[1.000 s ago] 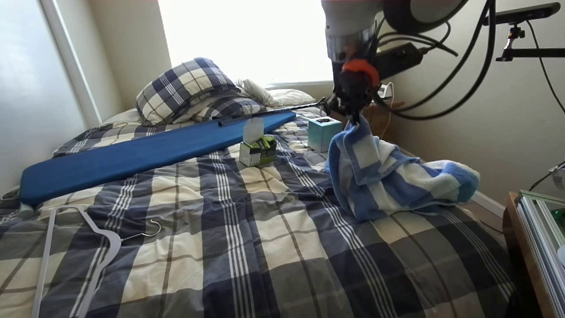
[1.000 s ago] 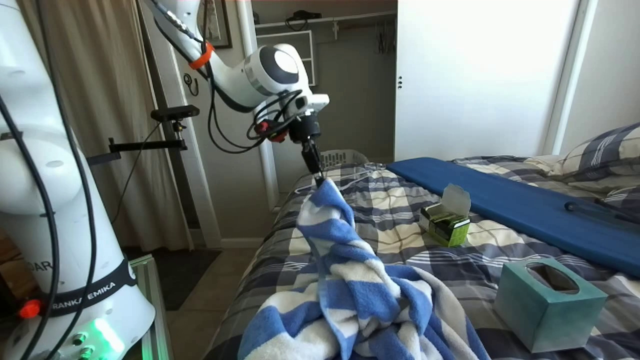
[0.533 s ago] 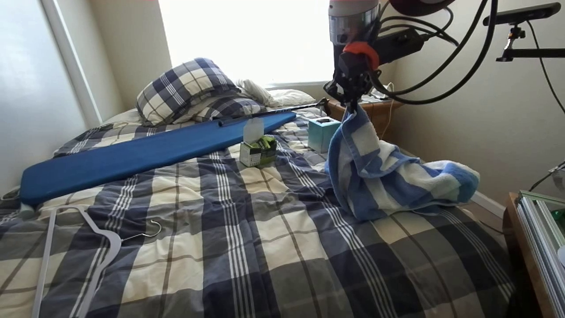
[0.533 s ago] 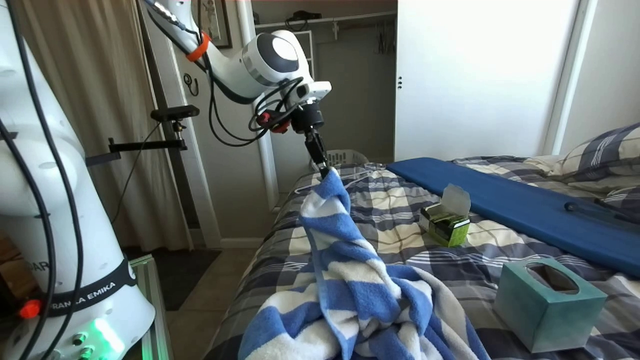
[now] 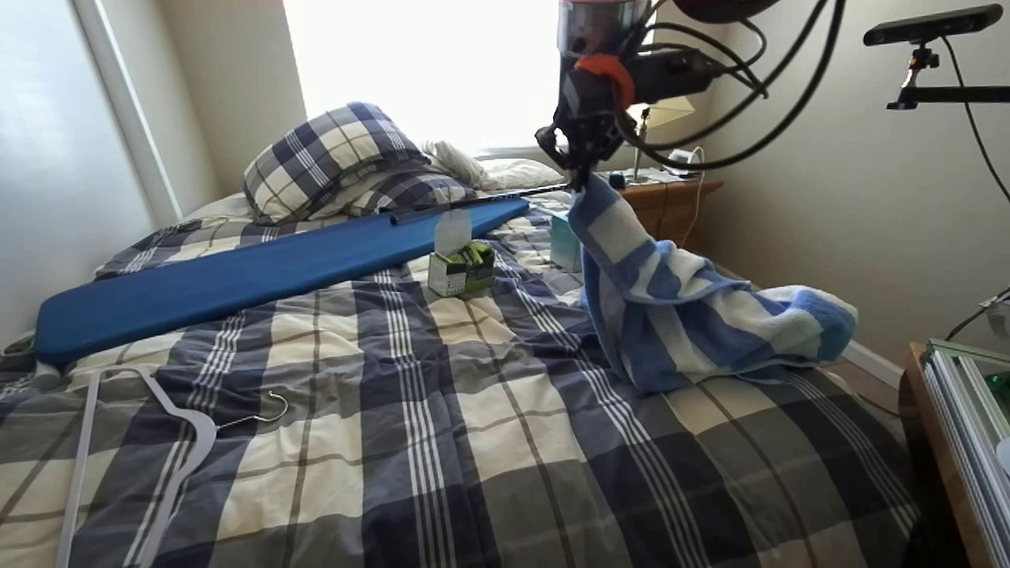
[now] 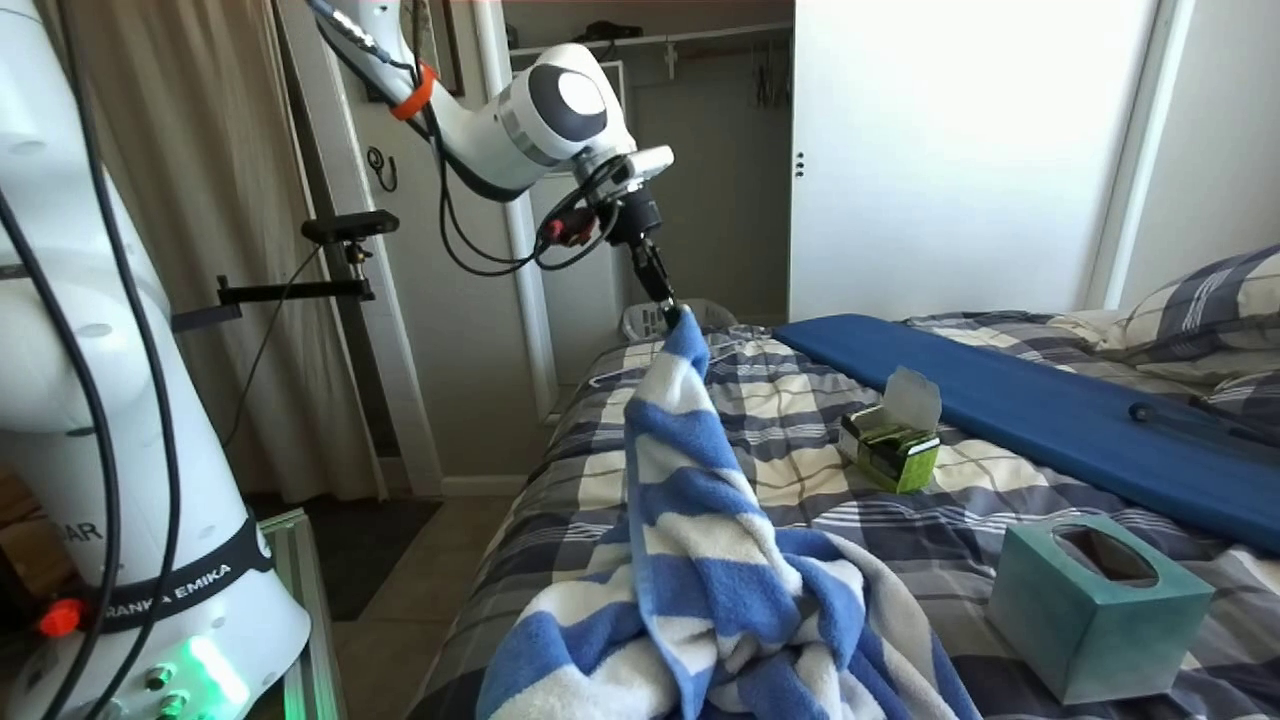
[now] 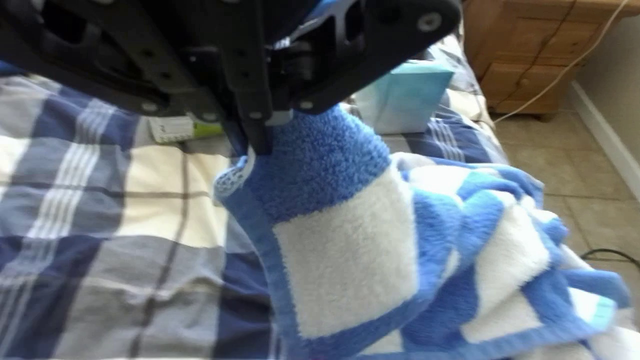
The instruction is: Pick up the blue and white striped towel and move it to the left of the bed
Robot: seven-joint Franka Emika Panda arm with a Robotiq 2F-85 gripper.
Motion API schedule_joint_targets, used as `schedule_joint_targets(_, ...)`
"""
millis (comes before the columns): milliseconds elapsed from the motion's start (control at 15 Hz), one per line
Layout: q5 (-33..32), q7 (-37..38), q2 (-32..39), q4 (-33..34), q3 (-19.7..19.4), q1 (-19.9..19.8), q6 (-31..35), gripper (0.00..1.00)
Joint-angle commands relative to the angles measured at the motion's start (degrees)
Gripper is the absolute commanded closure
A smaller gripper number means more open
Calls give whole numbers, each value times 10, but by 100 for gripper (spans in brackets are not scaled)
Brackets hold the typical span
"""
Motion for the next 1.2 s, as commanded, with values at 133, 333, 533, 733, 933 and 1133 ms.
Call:
schedule_joint_targets(133,144,-10,119,200,33,10,57,99)
schedule_joint_targets(333,227,-21,182,298,42,19,79,99)
schedule_joint_targets(533,309,-35,235,378,55,23,100,99)
schedule_joint_targets(733,380,-37,282,443,60,26,129,99)
schedule_joint_targets(933,442,-35,317,485,61,18,165,99)
schedule_joint_targets(1133,429,-34,297,450,43,30,149,97)
